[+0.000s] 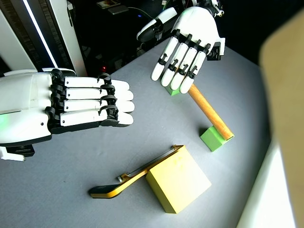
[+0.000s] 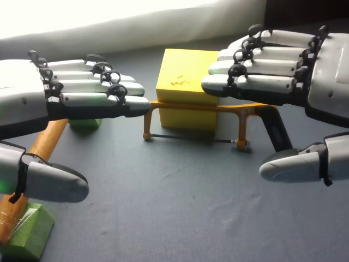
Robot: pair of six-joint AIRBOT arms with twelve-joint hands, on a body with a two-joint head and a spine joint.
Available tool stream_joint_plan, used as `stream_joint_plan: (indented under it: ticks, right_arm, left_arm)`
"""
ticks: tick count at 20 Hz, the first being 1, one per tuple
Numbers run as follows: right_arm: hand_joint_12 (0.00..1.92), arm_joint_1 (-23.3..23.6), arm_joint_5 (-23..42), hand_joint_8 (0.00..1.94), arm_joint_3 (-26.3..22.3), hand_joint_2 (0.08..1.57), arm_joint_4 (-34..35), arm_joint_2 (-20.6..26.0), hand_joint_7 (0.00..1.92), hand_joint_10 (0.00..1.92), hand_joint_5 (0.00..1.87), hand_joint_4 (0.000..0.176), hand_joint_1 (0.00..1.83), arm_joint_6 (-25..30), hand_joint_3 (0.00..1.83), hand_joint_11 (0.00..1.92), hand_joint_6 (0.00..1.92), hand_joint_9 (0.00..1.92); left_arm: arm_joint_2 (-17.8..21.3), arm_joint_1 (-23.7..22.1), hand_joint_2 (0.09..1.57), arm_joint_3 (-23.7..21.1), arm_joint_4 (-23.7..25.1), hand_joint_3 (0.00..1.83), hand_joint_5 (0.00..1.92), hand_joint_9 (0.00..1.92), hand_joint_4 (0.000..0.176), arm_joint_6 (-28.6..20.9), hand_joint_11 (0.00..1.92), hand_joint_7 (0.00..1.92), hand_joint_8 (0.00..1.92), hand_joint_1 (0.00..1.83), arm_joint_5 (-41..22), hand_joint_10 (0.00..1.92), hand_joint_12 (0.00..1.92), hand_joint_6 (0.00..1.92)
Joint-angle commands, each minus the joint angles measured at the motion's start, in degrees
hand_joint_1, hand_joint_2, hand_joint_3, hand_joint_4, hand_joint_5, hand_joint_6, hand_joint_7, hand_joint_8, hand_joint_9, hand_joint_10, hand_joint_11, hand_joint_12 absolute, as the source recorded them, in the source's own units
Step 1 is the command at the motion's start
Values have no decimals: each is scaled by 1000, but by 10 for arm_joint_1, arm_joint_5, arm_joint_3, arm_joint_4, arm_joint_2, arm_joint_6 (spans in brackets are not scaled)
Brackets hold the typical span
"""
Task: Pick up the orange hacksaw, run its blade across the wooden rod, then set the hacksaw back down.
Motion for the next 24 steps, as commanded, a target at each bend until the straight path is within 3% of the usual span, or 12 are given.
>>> stream_joint_plan:
  ticks: [1, 6, 10, 12, 14, 16, 17, 19, 20, 22, 24]
  right_arm:
    - [527, 13, 45, 1, -3, 1160, 29, 4, 162, 1, 155, 0, 15, 15, 0, 0, 1, 162]
    - [613, 49, -33, 2, -4, 1134, 29, 12, 178, 4, 162, 0, 72, 103, 0, 0, 1, 185]
    - [646, 66, -78, 4, 2, 1107, 66, 41, 169, 4, 159, 0, 288, 142, 0, 0, 5, 187]
    - [690, 56, -86, 4, 13, 1085, 68, 63, 184, 5, 180, 0, 375, 182, 0, 0, 6, 202]
    - [701, 54, -102, 5, 16, 1077, 68, 82, 175, 6, 167, 0, 449, 209, 0, 0, 5, 200]
    - [692, 31, -106, 0, 31, 1109, 68, 95, 157, 0, 157, 0, 562, 281, 5, 0, 2, 189]
    - [745, 26, -108, 4, 34, 1113, 68, 96, 172, 4, 180, 0, 601, 305, 3, 0, 8, 203]
    - [724, 13, -116, 1, 36, 1115, 68, 99, 157, 2, 186, 0, 685, 362, 2, 0, 7, 181]
    - [745, 5, -130, 2, 36, 1085, 68, 101, 161, 4, 210, 0, 812, 421, 0, 0, 10, 189]
    - [739, 2, -146, 5, 36, 1081, 68, 101, 164, 5, 239, 0, 873, 477, 0, 0, 8, 186]
    - [749, -4, -147, 10, 43, 1072, 69, 98, 194, 9, 270, 0, 946, 524, 0, 0, 12, 205]
  left_arm:
    - [5, -2, 1156, 2, -40, 2, 111, 100, 0, -1, 0, 97, 0, 0, -51, 0, 350, 3]
    - [4, 2, 1152, 20, -15, 0, 108, 104, 0, -1, 0, 108, 1, 0, -51, 1, 291, 0]
    - [4, -19, 1150, 28, 23, 0, 123, 122, 0, 0, 0, 134, 9, 0, -27, 6, 393, 5]
    - [11, -18, 1149, 20, 31, 0, 66, 72, 0, 6, 0, 90, 1, 0, -12, 1, 251, 2]
    - [21, -18, 1142, 8, 50, 0, 98, 94, 0, 7, 0, 107, 2, 0, 6, 3, 265, 6]
    - [35, -14, 1144, -5, 59, 1, 118, 132, 0, 19, 0, 132, 4, 0, 17, 7, 367, 4]
    - [39, -15, 1141, -9, 60, 0, 77, 86, 0, 22, 0, 82, 2, 0, 22, 3, 290, 1]
    - [45, -15, 1143, -16, 60, 1, 84, 92, 0, 24, 0, 90, 5, 0, 32, 5, 311, 4]
    - [52, -13, 1146, -24, 60, 1, 99, 106, 0, 28, 0, 104, 6, 0, 48, 7, 332, 6]
    - [65, -8, 1140, -35, 60, 0, 85, 87, 0, 28, 0, 77, 2, 0, 84, 1, 284, 2]
    - [80, -3, 1138, -50, 60, 0, 104, 109, 0, 28, 0, 95, 3, 0, 127, 5, 354, 3]
